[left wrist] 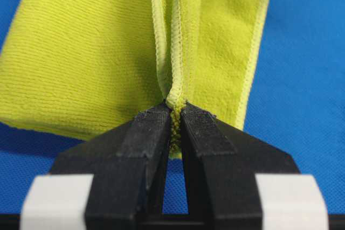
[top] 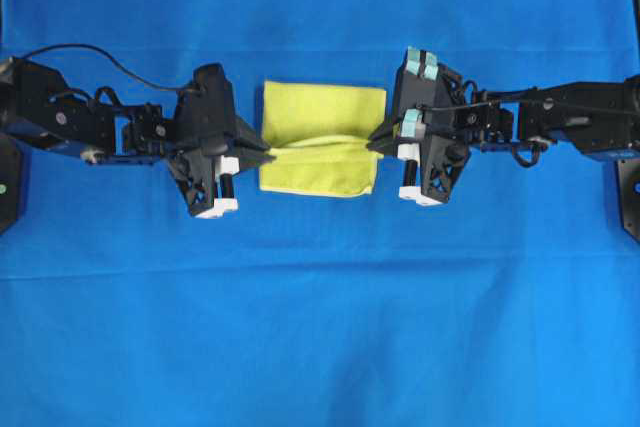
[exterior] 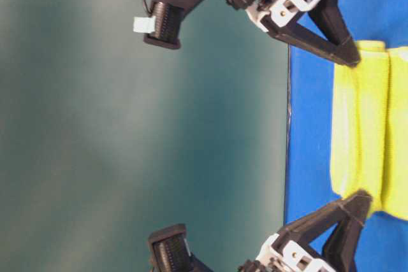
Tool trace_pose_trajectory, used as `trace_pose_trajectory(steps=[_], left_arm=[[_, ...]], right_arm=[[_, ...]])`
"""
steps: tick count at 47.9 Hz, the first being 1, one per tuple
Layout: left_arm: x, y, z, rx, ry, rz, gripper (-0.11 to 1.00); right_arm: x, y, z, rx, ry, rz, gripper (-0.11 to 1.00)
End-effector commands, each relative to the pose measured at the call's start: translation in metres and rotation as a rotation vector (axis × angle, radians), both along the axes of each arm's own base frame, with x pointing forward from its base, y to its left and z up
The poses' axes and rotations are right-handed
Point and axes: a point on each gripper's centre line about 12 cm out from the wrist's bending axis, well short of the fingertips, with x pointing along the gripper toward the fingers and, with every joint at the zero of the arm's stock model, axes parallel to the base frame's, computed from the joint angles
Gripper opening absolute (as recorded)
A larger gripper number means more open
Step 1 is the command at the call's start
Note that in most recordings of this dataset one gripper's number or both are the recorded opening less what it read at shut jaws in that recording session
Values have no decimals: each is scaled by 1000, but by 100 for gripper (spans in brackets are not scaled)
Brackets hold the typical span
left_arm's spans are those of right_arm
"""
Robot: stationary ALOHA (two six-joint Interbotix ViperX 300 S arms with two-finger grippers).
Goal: Fold a vertical towel.
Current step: 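Lift the far edge and fold it toward the near edge with both grippers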
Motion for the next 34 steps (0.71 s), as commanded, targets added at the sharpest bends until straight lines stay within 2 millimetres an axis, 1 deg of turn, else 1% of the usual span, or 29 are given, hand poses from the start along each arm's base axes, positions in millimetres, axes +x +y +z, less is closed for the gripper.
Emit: trace_pose_trajectory(steps=[1,10,16,20,22,27,28,30,32,34], left_arm=[[3,-2,5,3,-20,-7,5],[4,-2,7,3,-32,-6,5],[5,-2,7,4,-35,-5,5],[5,-2,8,5,-37,-8,13],[5,-3,8,4,-38,-9,19],[4,-8,11,5,-41,-23,32],[4,-9,11,5,-40,-28,35],[3,-15,13,6,-43,-46,39],[2,-19,16,6,-47,-59,41],[1,-24,18,5,-52,-72,42]], right_arm=[[4,0,7,-2,-25,-1,7],[5,0,8,4,-35,-7,7],[8,4,9,8,-40,-1,7],[11,9,10,11,-45,10,8],[12,13,10,12,-45,22,14],[14,23,10,13,-42,49,44],[13,24,9,13,-39,54,52],[13,29,9,14,-35,66,61],[13,33,9,16,-31,75,64],[13,37,9,22,-22,83,61]])
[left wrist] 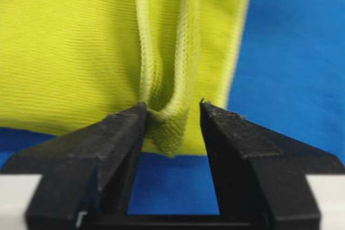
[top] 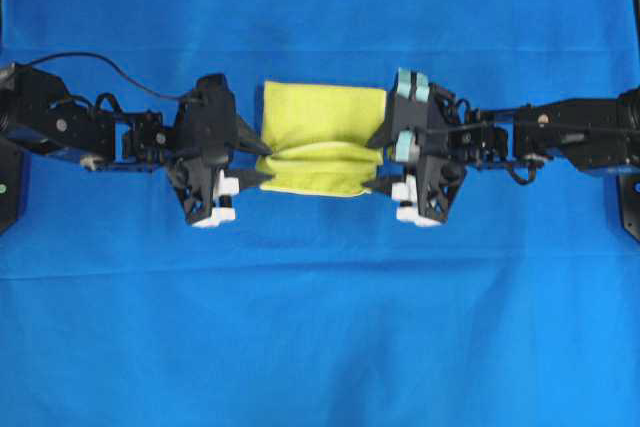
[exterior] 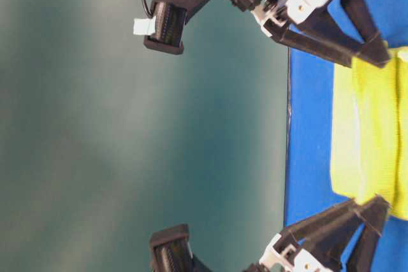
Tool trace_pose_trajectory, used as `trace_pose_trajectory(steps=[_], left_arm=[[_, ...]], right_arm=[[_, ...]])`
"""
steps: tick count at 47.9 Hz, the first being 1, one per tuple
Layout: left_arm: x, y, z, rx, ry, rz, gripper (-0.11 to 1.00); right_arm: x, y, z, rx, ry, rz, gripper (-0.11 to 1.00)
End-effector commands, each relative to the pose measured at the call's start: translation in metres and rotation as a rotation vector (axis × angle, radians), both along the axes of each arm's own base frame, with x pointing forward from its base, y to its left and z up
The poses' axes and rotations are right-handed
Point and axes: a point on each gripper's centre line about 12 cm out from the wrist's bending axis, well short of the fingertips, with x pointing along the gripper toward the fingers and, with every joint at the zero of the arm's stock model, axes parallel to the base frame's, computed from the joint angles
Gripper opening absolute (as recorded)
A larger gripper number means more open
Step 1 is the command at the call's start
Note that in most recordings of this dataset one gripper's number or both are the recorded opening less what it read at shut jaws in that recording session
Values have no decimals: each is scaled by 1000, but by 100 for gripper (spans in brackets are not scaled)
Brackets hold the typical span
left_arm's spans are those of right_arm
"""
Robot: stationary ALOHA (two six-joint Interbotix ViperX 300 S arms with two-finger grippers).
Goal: Fold a vertical towel.
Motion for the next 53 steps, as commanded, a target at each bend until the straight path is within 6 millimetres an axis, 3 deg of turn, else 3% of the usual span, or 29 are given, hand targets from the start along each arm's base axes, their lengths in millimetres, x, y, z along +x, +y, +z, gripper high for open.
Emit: trace_pose_trajectory(steps=[1,5,12,26,38,44,53], left_arm=[[1,-11,15,3,-43,-34,42],[-3,-19,21,4,-49,-60,42],[-14,-26,40,4,-74,-81,42],[-38,-26,103,15,-176,-94,42],[-72,-24,166,13,-333,-92,42],[-96,-24,194,13,-416,-92,42],[-134,-20,217,28,-482,-85,42]], right_arm=[[5,9,8,10,-17,14,59],[3,17,10,33,5,18,54],[-1,24,25,57,5,16,54],[-15,24,100,26,-188,45,54],[-45,23,166,-27,-349,72,54],[-63,21,189,-52,-407,76,54],[-97,16,213,-89,-464,63,53]])
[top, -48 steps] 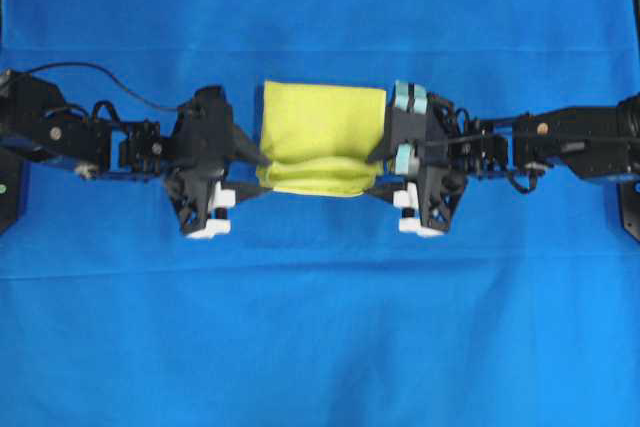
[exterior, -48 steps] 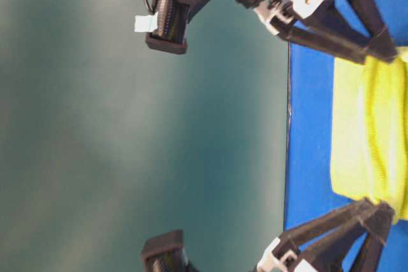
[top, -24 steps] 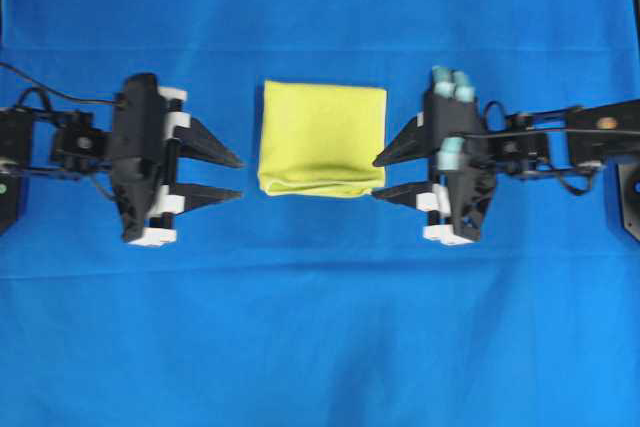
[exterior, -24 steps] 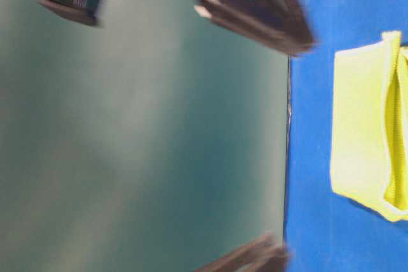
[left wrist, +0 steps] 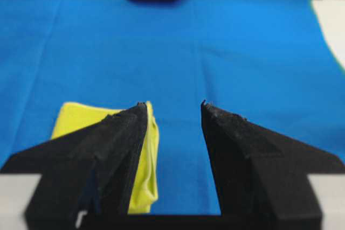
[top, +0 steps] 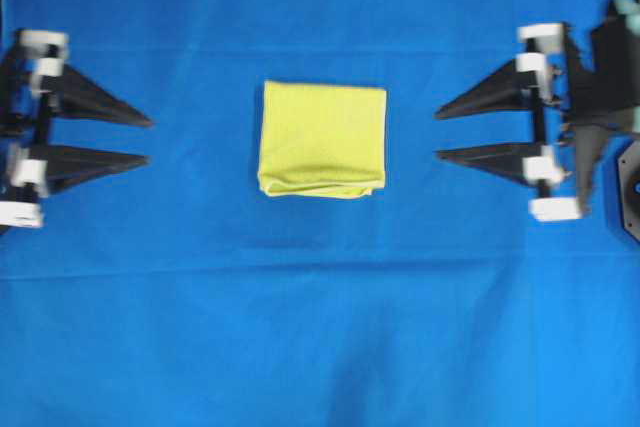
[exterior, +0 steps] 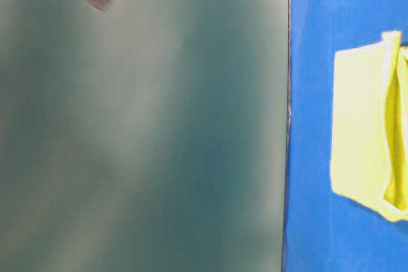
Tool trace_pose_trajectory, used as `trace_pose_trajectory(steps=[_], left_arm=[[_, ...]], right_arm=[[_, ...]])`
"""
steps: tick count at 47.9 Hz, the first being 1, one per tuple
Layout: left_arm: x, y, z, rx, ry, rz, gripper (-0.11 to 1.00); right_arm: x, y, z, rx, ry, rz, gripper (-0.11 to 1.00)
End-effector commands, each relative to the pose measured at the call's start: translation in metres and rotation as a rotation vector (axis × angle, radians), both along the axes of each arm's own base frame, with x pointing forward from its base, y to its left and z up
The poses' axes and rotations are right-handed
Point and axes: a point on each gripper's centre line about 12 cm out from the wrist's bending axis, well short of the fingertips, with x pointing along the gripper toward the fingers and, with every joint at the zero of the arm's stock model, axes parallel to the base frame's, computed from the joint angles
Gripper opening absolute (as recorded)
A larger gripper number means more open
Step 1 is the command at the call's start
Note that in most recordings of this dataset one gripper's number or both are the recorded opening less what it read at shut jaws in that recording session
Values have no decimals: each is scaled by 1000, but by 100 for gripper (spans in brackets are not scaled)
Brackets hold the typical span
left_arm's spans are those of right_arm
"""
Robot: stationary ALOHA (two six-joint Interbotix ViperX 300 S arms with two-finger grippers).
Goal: Fold a vertical towel.
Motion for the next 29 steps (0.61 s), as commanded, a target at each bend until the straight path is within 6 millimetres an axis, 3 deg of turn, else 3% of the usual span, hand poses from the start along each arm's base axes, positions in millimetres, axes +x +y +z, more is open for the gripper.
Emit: trace_pose_trajectory(steps=[1,7,14,29], left_arm=[[-16,3,13,10,-29,8,42],[-39,7,16,42,-24,20,42],[-63,11,7,56,-46,44,42],[-99,13,-26,45,-101,81,42]], right_arm=[[-16,-4,16,-14,-49,-13,53],[-44,-7,26,-29,-89,-30,53],[-74,-10,20,-31,-130,-52,53],[-113,-15,-32,-11,-128,-97,53]])
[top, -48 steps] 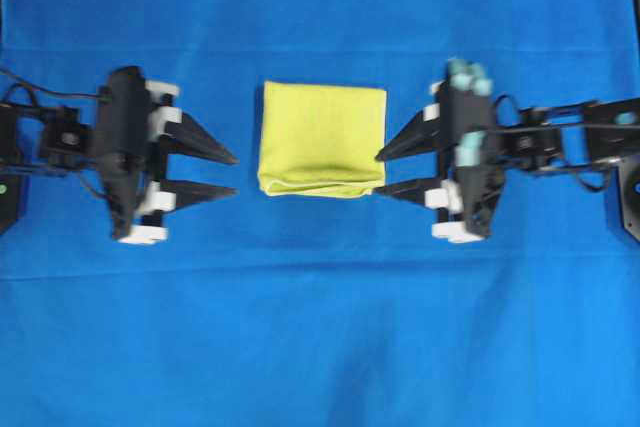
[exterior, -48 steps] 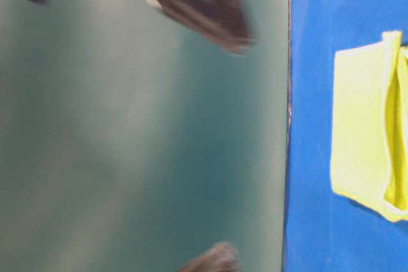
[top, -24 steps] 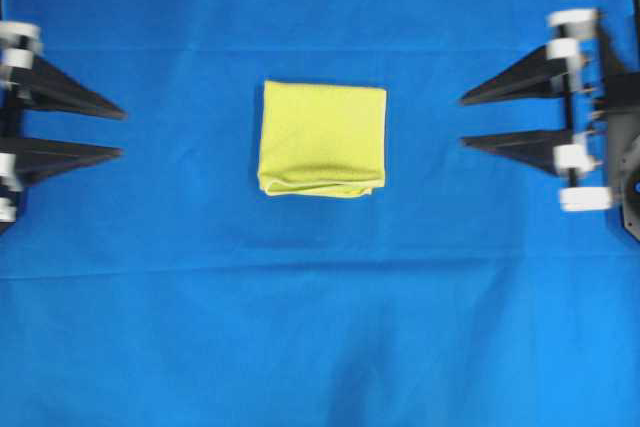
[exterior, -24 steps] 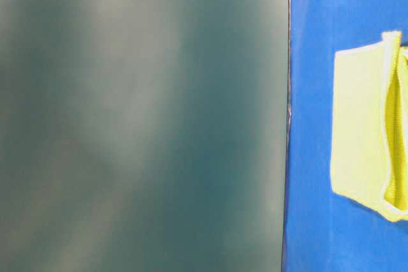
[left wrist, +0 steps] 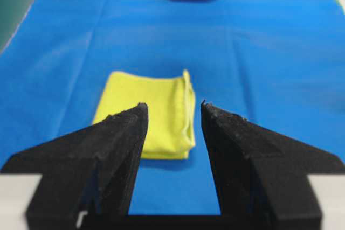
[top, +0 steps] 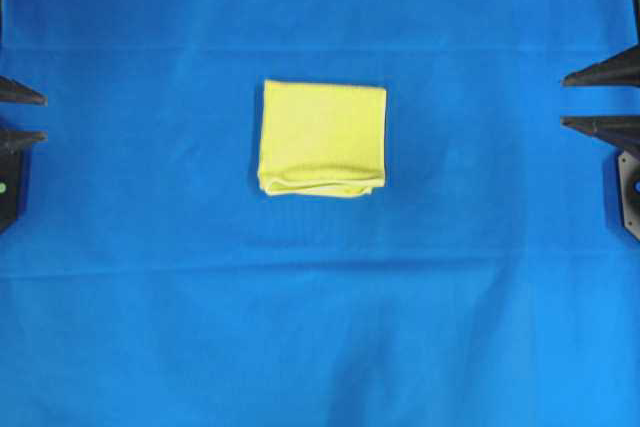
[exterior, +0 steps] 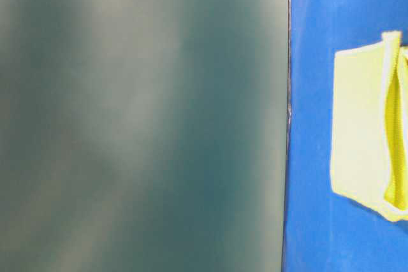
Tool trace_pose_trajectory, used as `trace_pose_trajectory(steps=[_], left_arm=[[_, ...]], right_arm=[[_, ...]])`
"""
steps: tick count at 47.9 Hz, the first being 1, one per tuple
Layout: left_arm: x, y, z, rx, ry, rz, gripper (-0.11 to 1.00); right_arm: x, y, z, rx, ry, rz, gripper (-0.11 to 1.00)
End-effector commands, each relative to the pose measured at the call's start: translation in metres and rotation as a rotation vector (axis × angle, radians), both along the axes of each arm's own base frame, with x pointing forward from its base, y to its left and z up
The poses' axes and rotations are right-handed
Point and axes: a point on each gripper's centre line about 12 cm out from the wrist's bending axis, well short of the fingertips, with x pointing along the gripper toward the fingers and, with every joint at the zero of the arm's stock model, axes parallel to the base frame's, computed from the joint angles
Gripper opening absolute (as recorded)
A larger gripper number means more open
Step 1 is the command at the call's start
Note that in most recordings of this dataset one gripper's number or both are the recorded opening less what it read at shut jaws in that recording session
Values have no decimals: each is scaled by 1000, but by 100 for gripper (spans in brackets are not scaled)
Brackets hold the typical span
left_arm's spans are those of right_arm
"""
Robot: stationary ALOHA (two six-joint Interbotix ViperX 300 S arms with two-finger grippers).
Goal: Fold a vertical towel.
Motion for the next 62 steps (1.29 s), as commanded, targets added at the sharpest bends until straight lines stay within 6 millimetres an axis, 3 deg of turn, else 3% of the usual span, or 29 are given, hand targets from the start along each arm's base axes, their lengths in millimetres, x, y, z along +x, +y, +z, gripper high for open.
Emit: trace_pose_trajectory(steps=[1,15,62], left_arm=[[-4,0,2,-1,-28,5,41],[-1,1,-6,-27,-5,9,41],[-1,1,-10,-39,10,10,41]], right_arm=[[-5,-1,-7,12,-14,-9,53],[-12,-2,-34,61,4,-28,53],[-12,-1,-36,63,10,-27,53]])
